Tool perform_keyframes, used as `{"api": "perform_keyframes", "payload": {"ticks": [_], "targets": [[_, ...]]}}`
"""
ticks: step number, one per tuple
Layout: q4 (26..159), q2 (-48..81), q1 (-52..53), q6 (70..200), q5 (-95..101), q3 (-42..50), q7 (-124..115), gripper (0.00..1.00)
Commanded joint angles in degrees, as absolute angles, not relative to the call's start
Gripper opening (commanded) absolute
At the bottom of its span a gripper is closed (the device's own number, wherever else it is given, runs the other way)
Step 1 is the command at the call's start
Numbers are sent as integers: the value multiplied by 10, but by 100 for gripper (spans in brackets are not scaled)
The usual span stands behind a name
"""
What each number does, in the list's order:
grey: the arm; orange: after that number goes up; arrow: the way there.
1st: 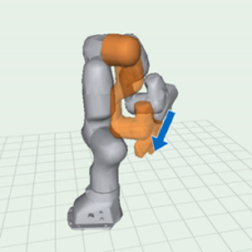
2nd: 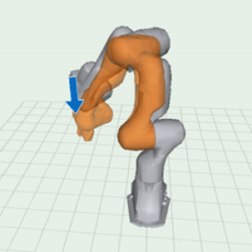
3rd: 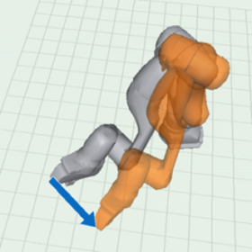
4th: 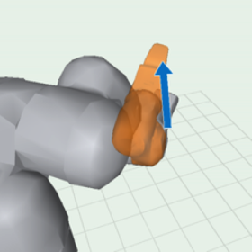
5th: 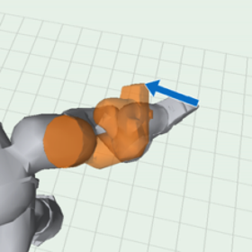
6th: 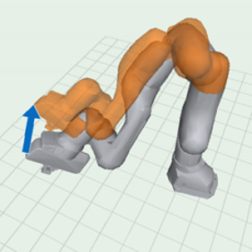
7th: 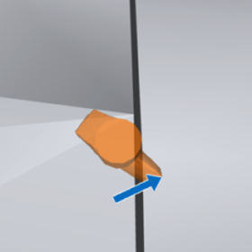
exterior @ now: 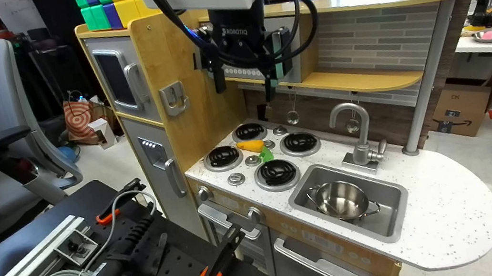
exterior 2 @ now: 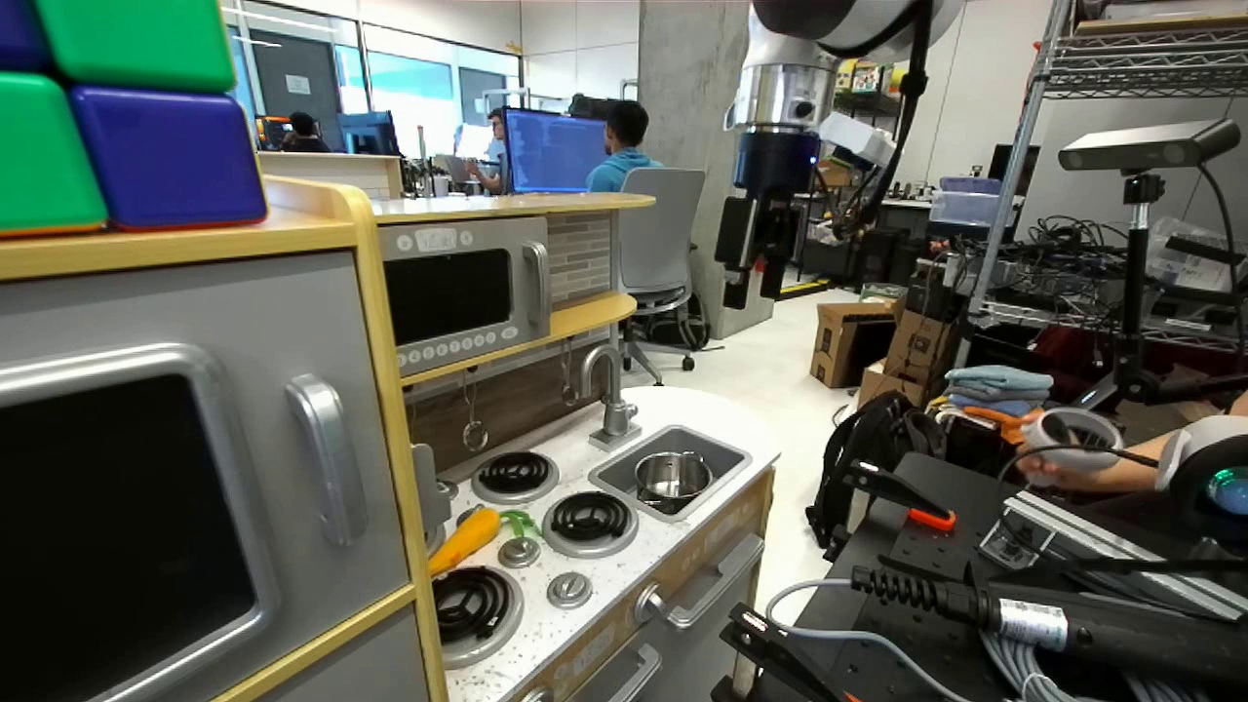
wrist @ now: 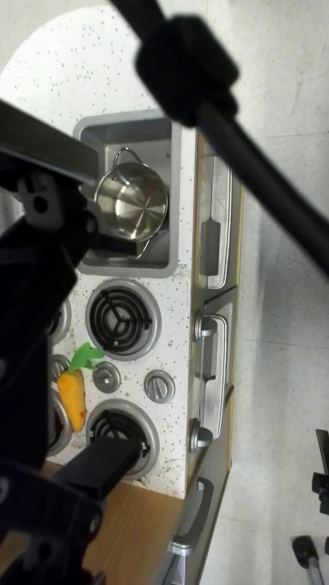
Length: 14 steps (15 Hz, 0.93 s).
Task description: Put the carrot plush toy in the pot
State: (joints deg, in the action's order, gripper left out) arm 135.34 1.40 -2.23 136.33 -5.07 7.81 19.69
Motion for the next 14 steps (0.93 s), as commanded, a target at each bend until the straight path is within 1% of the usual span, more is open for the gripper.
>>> {"api": "perform_keyframes", "payload": {"ticks": [1,2,4,8,9,14], "targets": [[1307,23,-35,1289,-107,55,257,100],[1334,30,-33,1345,-72,54,208,100],[1317,29,-33,1313,-93,52,234,100],[1314,28,-34,1309,-79,53,215,100],[1320,38,-30,1364,-79,53,154,100],[1277,152,-21,1505,-92,44,4,100]]}}
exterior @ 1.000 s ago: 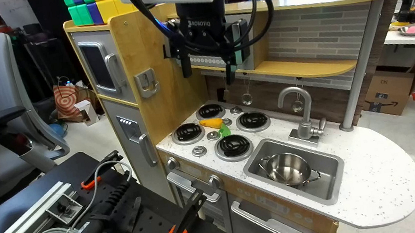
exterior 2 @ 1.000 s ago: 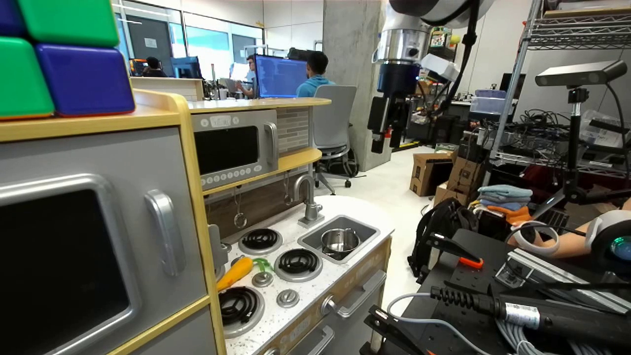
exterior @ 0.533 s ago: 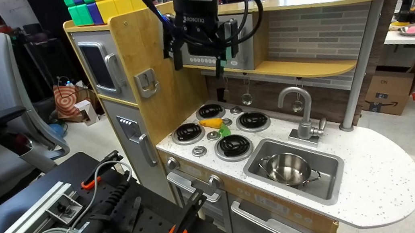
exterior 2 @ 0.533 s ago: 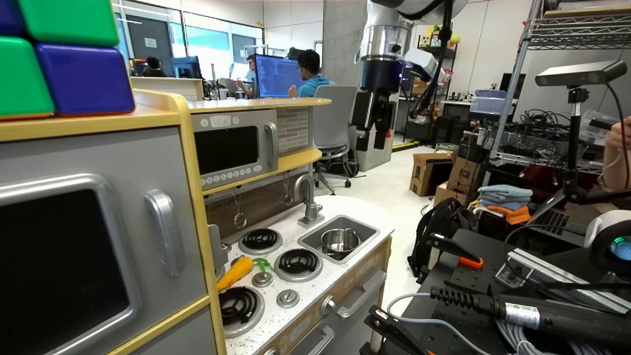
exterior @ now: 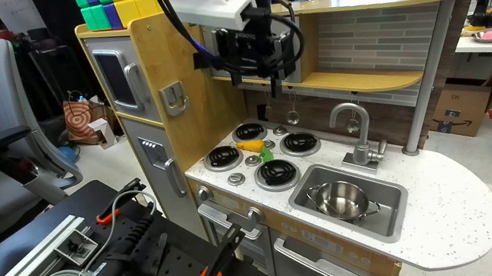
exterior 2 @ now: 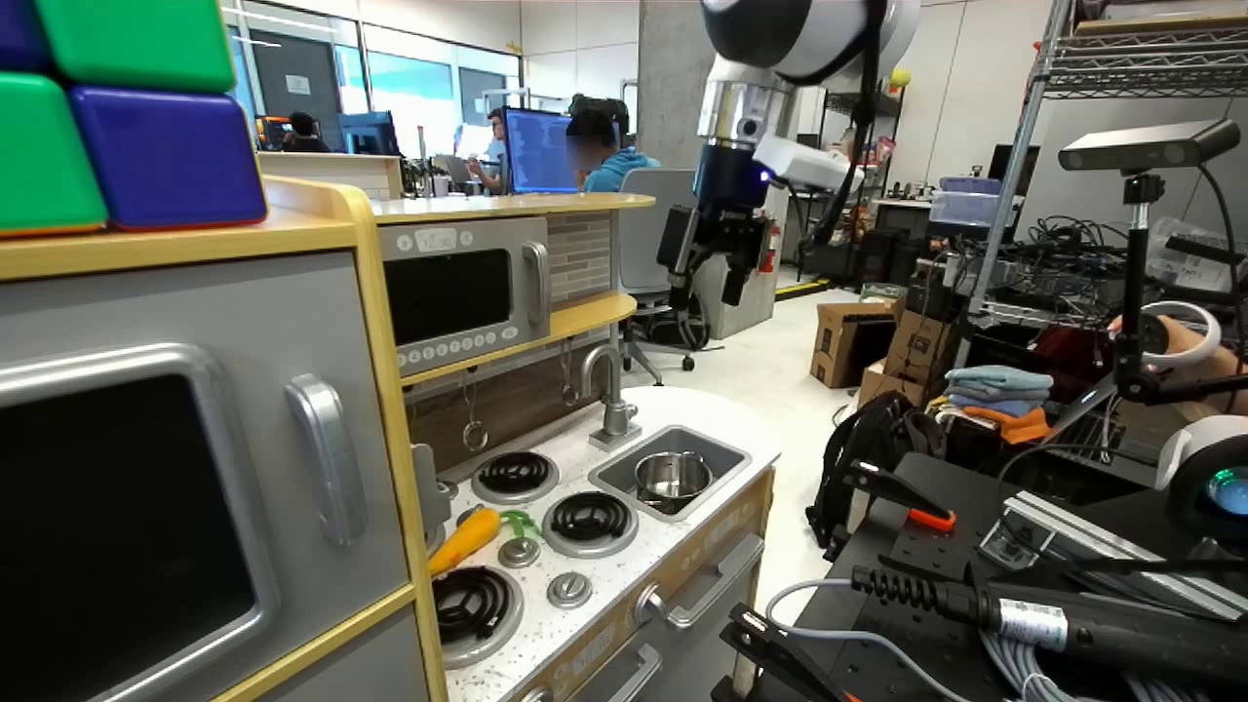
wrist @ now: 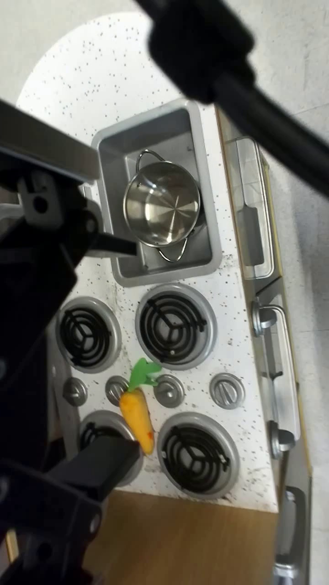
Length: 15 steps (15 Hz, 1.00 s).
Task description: Put the carrot plush toy in the pot
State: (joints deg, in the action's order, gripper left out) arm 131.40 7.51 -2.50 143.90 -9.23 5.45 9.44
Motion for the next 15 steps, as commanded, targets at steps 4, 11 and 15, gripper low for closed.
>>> {"api": "perform_keyframes", "payload": {"ticks": [4,11,15], "targets": [[1211,263,8,1560,-93,47,-154,100],[1036,438,60,1526,-136,70,-382,100],[1035,444,50,1516,-149,49,-394,100]]}}
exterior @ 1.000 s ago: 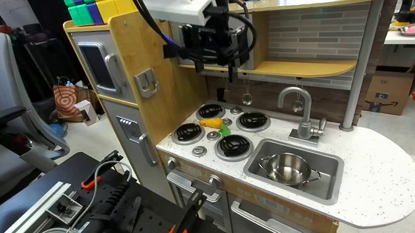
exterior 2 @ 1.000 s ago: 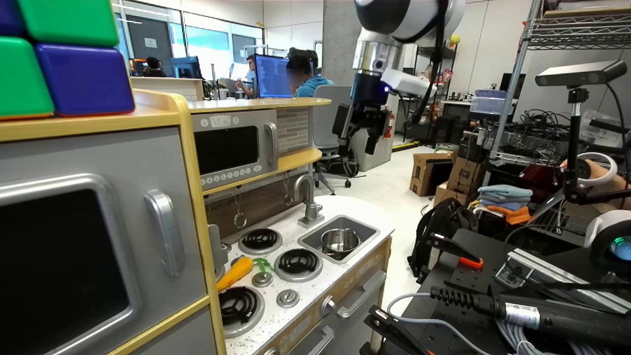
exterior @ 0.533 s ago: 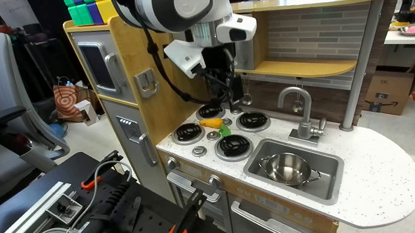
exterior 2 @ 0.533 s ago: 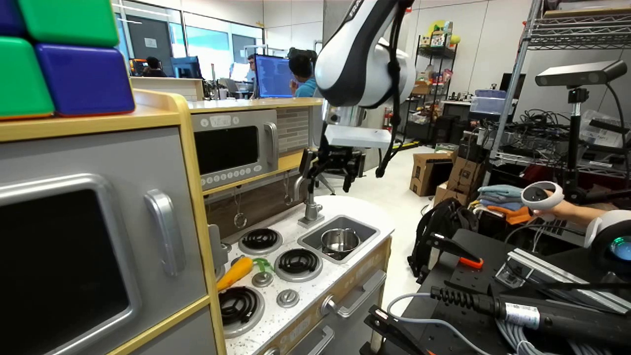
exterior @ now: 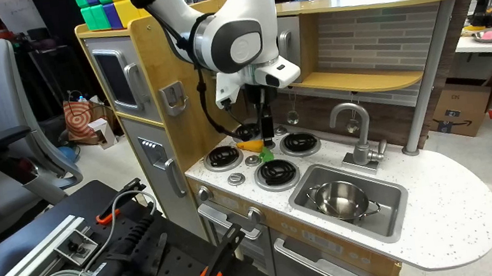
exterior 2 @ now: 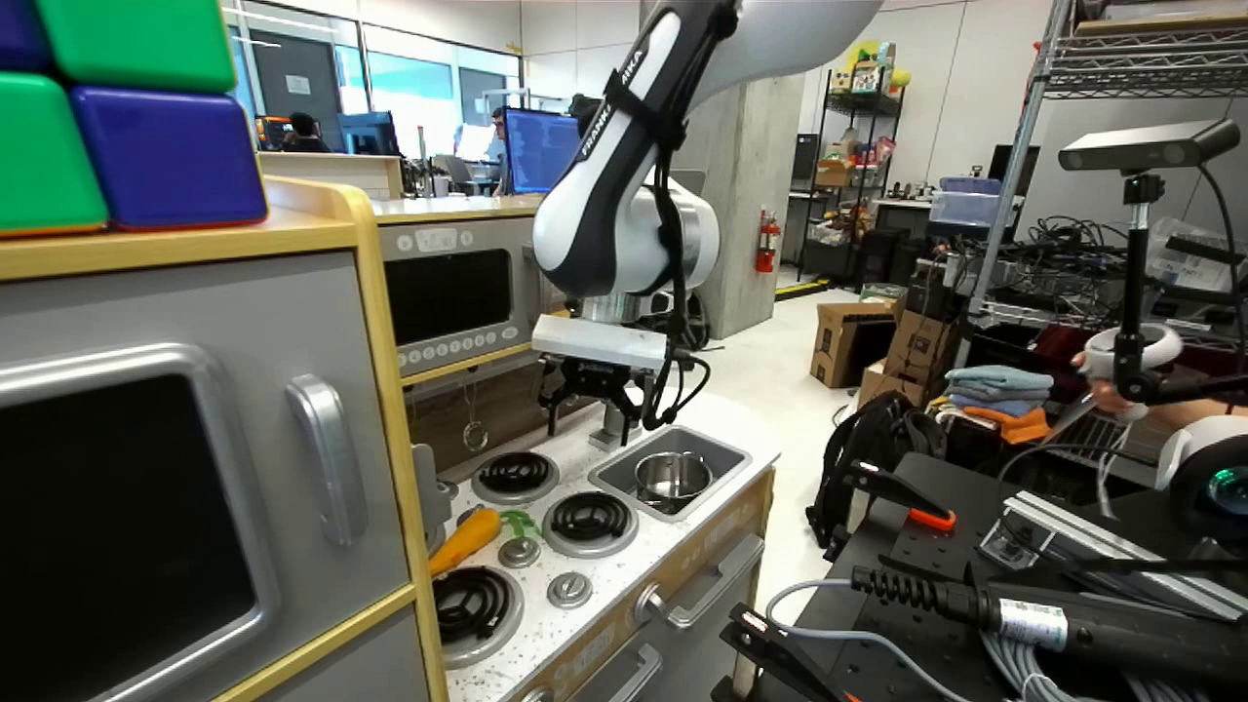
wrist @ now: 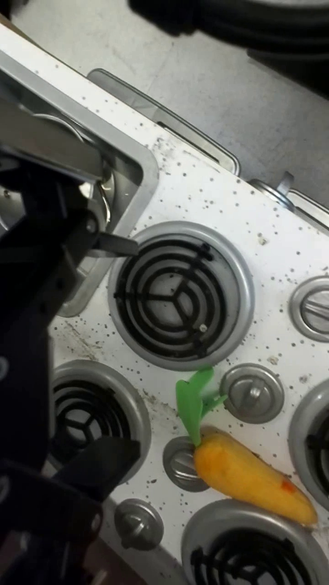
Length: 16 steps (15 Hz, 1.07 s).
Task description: Put the carrot plush toy in the pot
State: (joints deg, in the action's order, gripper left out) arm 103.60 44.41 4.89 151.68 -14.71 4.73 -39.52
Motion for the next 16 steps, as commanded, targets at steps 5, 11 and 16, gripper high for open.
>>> {"api": "perform_keyframes", "payload": {"ticks": [5,11,16], "targets": [[1018,457,60,1494,-145,59,-421,100],[984,504,89,1482,-148,68,-519,100],[964,531,121,1504,-142,64,-580,100]]}}
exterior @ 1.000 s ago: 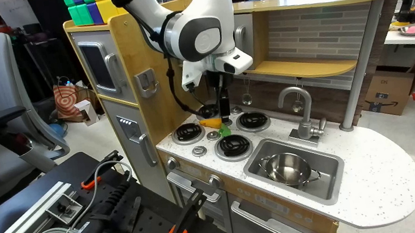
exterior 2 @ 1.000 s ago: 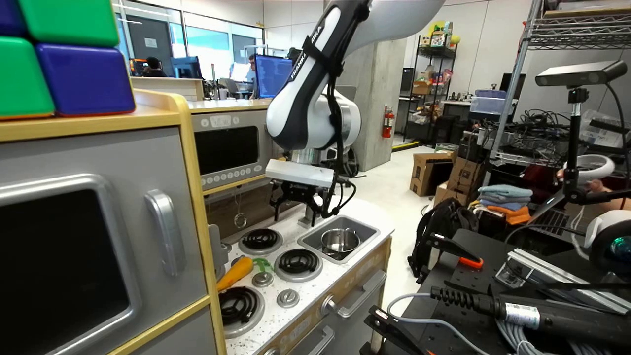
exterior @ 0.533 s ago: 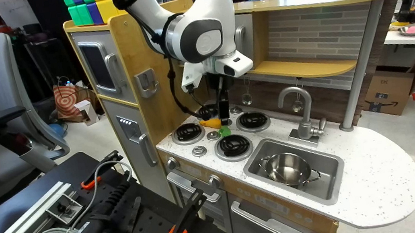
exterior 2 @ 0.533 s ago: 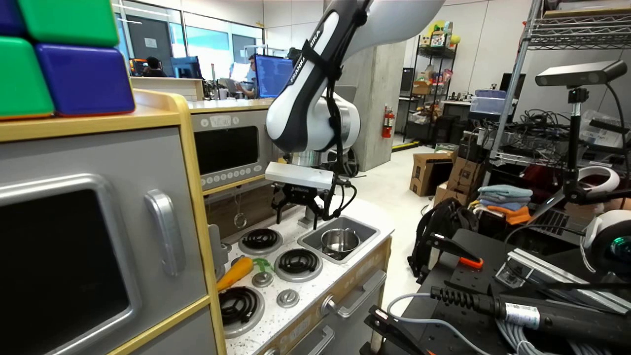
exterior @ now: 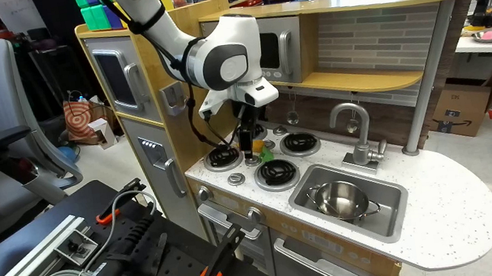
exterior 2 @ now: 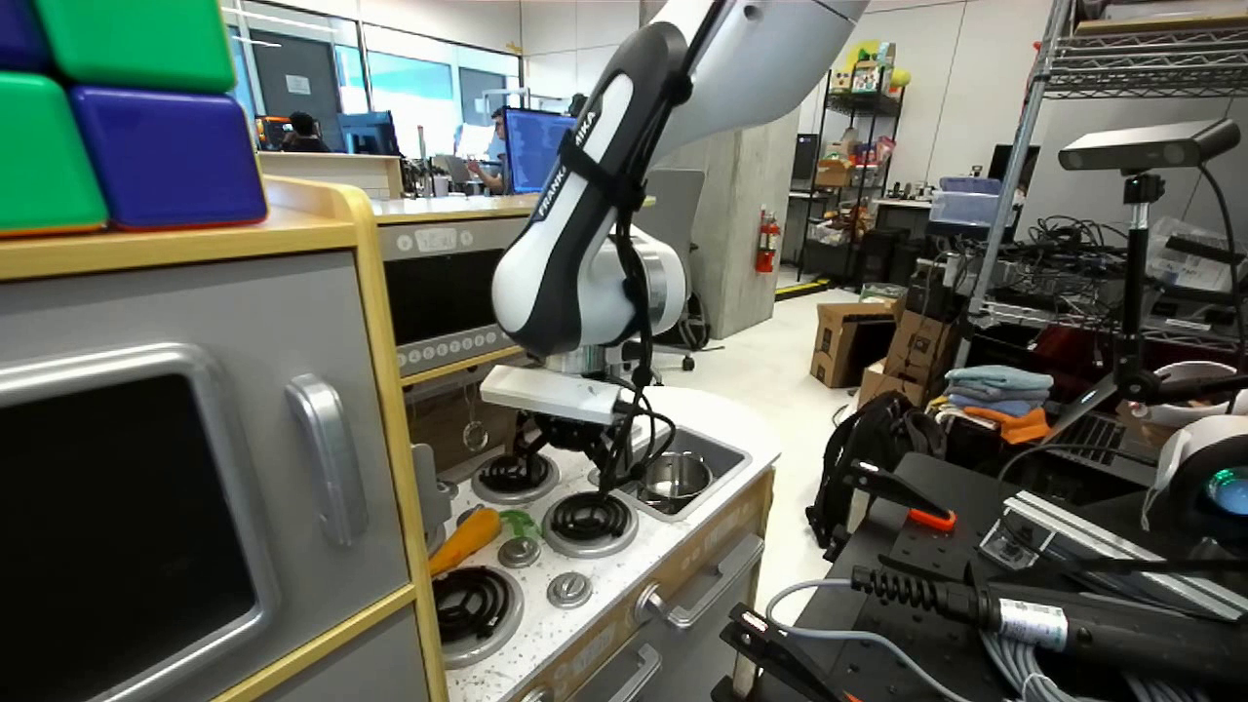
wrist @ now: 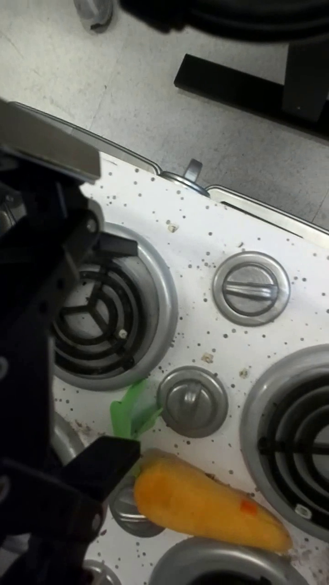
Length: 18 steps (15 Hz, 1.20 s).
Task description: Put the carrot plush toy in the pot
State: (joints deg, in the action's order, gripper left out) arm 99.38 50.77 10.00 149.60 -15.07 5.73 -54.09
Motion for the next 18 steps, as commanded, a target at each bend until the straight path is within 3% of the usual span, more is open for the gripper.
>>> {"api": "perform_keyframes", "payload": {"ticks": [1,18], "targets": [[959,538,130,1513,-139,66,-592,100],[824,708,242,1678,-116,191,-814,100]]}}
